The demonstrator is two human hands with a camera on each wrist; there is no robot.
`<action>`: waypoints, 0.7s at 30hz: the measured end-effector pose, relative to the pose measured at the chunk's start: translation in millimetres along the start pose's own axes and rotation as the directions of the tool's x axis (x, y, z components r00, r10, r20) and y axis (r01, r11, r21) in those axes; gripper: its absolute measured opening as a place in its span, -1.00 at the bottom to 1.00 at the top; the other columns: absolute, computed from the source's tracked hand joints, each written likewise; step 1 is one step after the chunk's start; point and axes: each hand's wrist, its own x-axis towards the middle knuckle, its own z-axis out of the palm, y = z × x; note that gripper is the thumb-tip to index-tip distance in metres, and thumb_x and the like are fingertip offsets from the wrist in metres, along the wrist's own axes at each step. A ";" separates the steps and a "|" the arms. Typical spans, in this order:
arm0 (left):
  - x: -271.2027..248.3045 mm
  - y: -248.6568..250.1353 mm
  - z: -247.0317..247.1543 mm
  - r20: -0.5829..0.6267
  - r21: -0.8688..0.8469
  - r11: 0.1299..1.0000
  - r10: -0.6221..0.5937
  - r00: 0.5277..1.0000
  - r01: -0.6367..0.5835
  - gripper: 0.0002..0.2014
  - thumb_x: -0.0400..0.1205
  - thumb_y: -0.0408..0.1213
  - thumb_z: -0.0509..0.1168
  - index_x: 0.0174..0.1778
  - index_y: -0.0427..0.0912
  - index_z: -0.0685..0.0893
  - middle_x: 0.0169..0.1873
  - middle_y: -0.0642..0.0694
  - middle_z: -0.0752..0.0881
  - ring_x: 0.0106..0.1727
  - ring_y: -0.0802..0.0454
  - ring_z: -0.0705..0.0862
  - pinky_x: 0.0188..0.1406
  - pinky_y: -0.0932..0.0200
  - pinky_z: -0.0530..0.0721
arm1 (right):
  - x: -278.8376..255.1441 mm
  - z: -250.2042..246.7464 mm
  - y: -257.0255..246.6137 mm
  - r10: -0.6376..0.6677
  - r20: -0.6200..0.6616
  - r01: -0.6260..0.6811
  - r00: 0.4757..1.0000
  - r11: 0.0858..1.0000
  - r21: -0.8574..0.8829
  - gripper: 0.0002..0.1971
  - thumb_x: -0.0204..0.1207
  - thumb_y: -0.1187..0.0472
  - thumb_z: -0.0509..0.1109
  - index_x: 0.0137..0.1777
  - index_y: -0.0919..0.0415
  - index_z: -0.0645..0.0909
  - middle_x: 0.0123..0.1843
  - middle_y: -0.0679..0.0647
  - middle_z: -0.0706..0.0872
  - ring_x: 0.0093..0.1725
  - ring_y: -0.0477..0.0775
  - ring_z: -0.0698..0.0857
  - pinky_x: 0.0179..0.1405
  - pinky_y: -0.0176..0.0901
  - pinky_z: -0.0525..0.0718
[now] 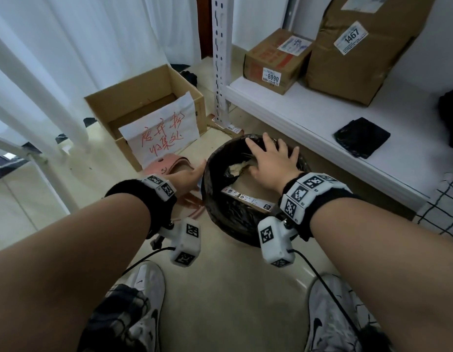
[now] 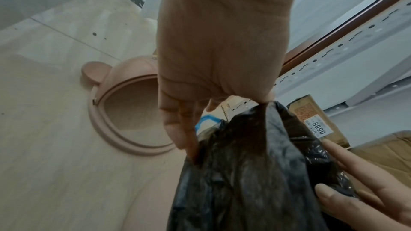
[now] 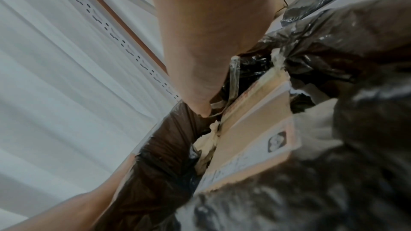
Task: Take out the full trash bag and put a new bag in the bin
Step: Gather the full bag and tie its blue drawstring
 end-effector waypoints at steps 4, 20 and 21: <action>-2.9 8.9 5.0 0.037 -0.174 0.985 0.026 0.999 -0.019 -0.28 0.60 0.37 -0.12 -0.05 -0.24 0.64 -0.19 -0.13 0.67 -0.33 -0.08 0.64 -0.11 0.07 0.70 | 1.1 -0.4 0.1 -0.055 -0.002 0.055 0.998 0.998 -0.022 -0.32 0.64 0.00 0.17 0.65 -0.26 -0.12 0.73 0.01 -0.20 0.69 0.31 -0.18 0.57 0.49 -0.27; -3.5 29.7 -23.7 -0.287 0.202 0.928 0.361 0.887 -0.313 -0.82 0.68 -0.13 0.20 -0.17 -0.13 0.50 -0.11 -0.16 0.57 -0.02 -0.14 0.55 -0.07 0.09 0.48 | 8.2 -2.7 -17.5 -0.219 -0.032 0.216 0.975 0.973 -0.082 -0.36 0.68 -0.04 0.11 0.66 -0.23 -0.14 0.73 0.06 -0.19 0.70 0.26 -0.12 0.57 0.44 -0.25; -7.3 30.4 -26.9 -0.306 0.313 0.897 0.406 0.861 -0.312 -0.83 0.67 -0.11 0.21 -0.11 -0.14 0.54 0.04 -0.18 0.55 0.12 -0.17 0.52 0.07 0.05 0.48 | 7.5 -6.8 -15.9 -0.187 -0.061 0.183 0.980 0.980 -0.073 -0.34 0.67 -0.04 0.12 0.66 -0.22 -0.16 0.73 0.08 -0.19 0.69 0.29 -0.11 0.58 0.46 -0.22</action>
